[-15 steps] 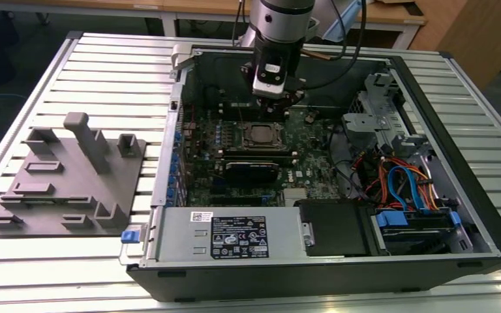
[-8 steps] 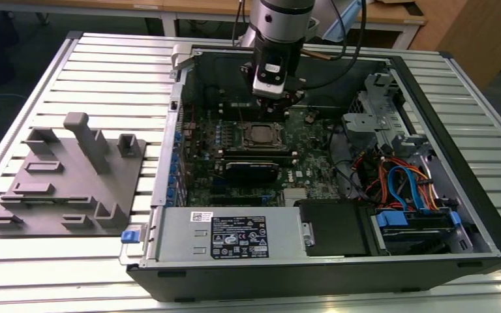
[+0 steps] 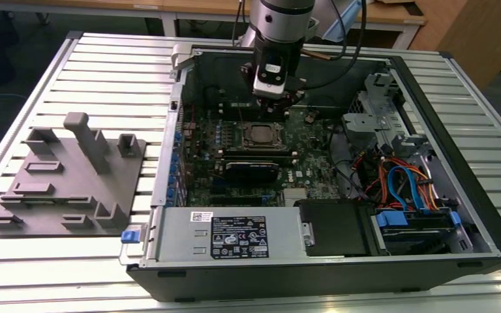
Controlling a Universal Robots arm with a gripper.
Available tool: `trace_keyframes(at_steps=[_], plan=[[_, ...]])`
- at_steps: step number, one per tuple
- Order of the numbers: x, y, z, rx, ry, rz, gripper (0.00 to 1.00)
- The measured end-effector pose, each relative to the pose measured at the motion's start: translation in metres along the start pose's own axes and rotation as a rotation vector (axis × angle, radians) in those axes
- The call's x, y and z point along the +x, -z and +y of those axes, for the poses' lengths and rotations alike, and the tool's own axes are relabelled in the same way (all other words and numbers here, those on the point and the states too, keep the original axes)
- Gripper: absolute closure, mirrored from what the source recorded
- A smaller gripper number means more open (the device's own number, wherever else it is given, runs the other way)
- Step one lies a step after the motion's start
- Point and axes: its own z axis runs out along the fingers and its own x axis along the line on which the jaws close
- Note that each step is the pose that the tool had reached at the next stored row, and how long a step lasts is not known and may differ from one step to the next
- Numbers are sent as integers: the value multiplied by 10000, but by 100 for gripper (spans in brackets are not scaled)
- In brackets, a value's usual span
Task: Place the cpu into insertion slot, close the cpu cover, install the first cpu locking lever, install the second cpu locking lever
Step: 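Install the first cpu locking lever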
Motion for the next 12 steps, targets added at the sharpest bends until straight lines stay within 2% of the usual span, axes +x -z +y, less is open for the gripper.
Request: trace_keyframes(at_steps=[3,12], plan=[[0,0,0,3,286,-1,90],[0,0,0,28,1840,-6,90]])
